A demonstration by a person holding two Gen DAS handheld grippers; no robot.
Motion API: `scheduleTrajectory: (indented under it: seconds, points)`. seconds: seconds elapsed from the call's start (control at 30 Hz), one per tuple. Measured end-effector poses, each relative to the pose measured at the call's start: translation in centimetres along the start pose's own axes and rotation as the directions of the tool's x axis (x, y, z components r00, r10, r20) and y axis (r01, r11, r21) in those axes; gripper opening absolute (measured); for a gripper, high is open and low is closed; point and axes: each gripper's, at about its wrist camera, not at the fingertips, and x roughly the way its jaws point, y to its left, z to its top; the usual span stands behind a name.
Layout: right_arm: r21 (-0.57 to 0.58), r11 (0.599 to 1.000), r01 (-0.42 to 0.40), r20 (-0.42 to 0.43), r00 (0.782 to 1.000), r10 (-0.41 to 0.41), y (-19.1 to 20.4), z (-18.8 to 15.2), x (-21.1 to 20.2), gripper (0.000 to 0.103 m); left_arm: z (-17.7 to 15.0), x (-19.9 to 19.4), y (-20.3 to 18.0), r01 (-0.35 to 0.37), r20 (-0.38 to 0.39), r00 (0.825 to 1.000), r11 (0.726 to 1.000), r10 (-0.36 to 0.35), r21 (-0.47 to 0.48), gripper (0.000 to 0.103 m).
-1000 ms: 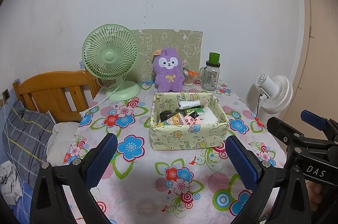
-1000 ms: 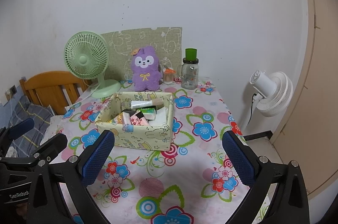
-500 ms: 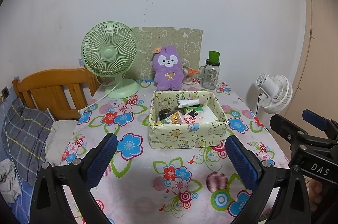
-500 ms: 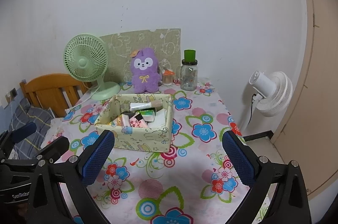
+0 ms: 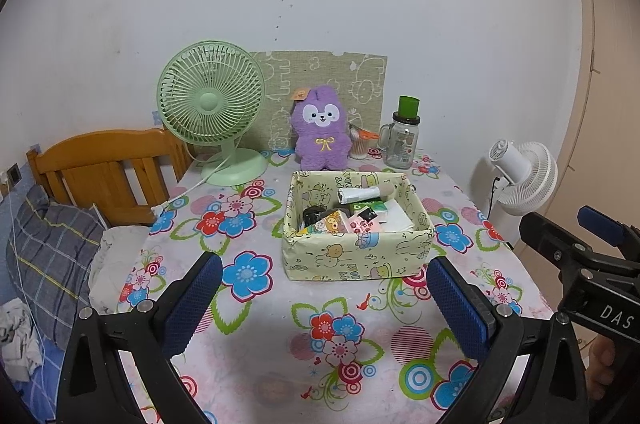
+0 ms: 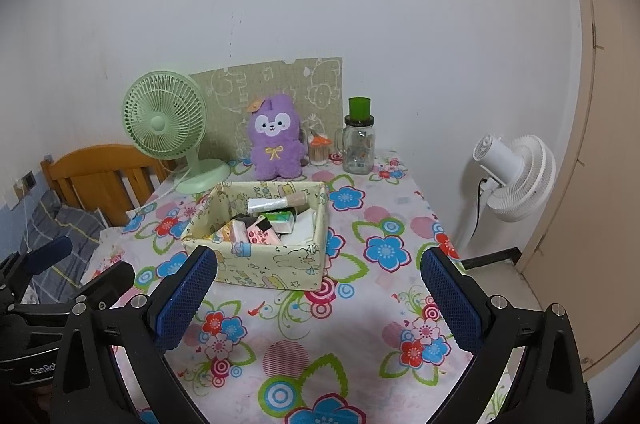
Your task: Organize soft objects
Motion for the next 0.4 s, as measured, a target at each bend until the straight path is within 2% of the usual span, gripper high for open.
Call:
scheduleTrajectory:
  seconds: [0.4]
  points:
    - [-0.004, 0.999, -0.032, 0.003, 0.999, 0.032, 0.23, 0.43, 0.04, 0.103, 0.02, -0.22, -0.13, -0.008, -0.003, 1.000, 1.000, 0.008, 0.018, 0.103]
